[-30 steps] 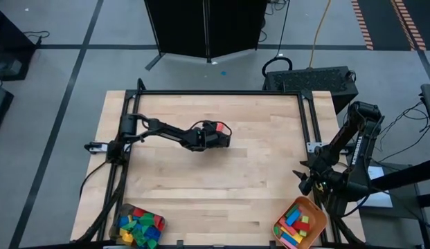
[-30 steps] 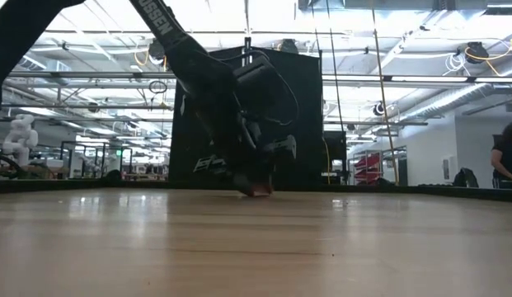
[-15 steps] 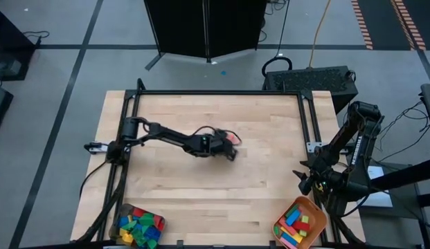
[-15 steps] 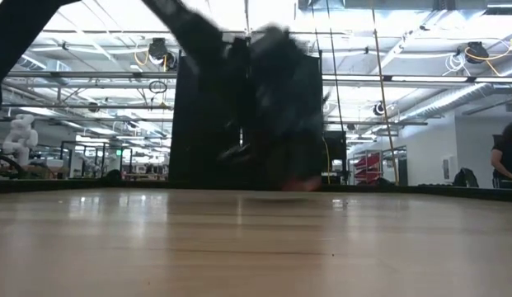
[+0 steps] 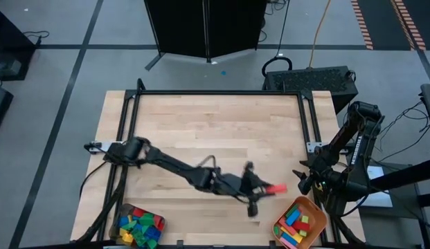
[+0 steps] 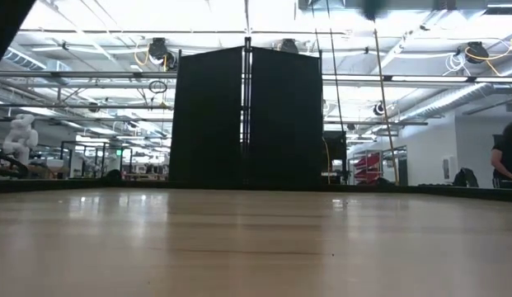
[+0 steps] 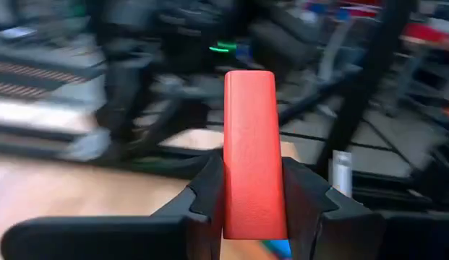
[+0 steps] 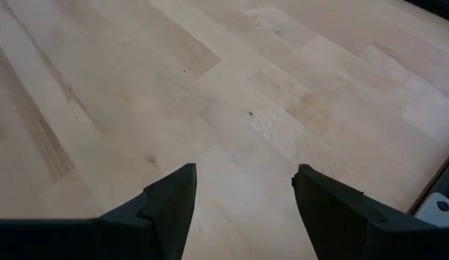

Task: Sort blocks by size
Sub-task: Put the red rectangular block into the orange bin

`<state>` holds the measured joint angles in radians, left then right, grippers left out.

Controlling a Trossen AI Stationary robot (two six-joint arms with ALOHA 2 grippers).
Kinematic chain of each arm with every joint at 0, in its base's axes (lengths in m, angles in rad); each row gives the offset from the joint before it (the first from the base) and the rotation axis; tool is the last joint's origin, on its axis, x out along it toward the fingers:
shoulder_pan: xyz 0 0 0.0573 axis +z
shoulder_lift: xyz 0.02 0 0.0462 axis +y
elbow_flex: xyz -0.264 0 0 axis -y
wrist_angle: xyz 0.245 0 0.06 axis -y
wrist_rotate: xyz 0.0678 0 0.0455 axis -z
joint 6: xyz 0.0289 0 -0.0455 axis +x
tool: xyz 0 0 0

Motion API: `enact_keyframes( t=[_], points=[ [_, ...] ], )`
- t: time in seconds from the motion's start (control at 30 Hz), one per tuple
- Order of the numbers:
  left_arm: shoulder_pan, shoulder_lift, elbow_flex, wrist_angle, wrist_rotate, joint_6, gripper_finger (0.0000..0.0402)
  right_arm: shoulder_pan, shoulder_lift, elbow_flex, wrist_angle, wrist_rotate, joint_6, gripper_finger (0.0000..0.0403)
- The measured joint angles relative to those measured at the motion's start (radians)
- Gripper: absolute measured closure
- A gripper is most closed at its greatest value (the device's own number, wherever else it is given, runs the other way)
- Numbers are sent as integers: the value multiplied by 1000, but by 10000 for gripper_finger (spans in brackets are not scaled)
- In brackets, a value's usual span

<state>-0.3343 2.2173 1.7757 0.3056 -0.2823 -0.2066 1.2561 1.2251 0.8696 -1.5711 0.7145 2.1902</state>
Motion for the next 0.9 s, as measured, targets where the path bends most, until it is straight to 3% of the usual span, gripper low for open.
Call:
enact_keyframes(
  t=[0.23, 0.37, 0.9],
  points=[
    [-50, 300, 389, -13, 168, 85, 312, 0, 0, 0, 0, -1, -3, 179],
    [-56, 433, 562, -13, 182, 85, 312, 0, 0, 0, 0, -3, -3, 179],
    [-81, 529, 567, 11, 212, 84, 312, 0, 0, 0, 0, 0, -3, 179]
  ],
)
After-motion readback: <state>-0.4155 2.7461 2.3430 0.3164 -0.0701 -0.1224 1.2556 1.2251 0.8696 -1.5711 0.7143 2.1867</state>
